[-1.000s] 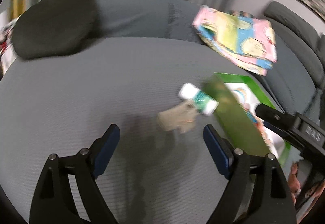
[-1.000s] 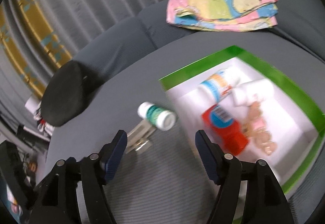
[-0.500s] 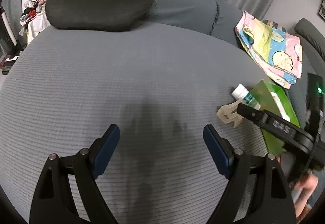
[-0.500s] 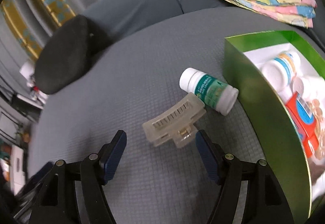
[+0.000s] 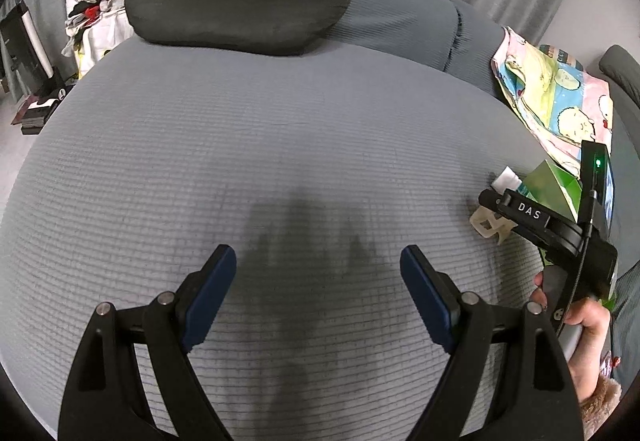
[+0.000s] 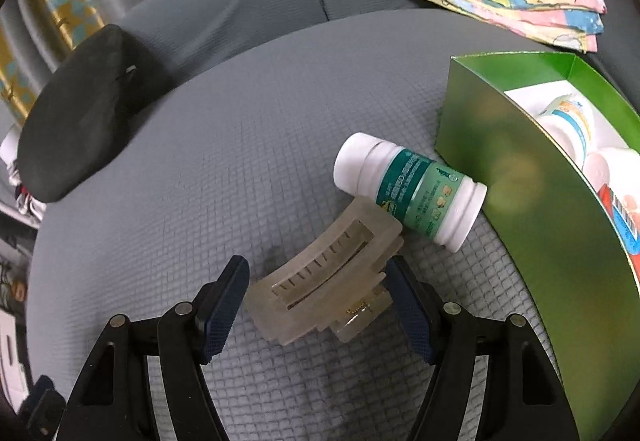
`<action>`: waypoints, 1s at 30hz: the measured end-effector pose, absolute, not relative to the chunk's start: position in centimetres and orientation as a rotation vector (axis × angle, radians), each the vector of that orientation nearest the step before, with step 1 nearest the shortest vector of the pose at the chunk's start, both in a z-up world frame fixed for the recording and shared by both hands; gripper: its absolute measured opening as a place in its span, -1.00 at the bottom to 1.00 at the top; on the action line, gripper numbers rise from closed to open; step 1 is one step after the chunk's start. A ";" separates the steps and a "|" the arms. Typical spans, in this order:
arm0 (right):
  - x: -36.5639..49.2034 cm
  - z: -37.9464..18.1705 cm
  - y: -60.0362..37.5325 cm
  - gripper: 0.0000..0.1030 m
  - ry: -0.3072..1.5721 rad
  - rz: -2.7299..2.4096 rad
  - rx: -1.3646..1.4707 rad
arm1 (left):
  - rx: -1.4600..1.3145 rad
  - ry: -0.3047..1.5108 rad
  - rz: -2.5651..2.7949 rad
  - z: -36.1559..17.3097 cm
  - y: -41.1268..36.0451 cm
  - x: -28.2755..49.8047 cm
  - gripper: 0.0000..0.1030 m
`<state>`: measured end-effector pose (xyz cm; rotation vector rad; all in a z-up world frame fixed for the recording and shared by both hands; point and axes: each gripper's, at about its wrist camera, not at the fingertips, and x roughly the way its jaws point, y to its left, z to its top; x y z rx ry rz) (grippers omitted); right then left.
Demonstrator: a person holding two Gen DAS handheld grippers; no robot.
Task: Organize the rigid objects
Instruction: 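Grasp the white hair clip with the right gripper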
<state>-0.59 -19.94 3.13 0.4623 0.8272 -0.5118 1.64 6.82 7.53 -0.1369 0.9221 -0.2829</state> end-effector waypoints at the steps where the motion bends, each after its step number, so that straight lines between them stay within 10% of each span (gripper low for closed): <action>1: -0.5 3.1 -19.9 0.40 0.828 -0.508 0.462 | -0.139 0.922 -0.281 7.5 6.8 1.7 0.63; 8: -0.6 3.2 -18.6 -0.17 0.856 -0.406 0.444 | -0.156 0.928 -0.275 7.5 7.1 1.8 0.63; 30: -4.0 6.3 -15.3 0.10 0.828 -0.021 0.518 | -0.182 0.975 -0.340 7.0 5.4 1.9 0.63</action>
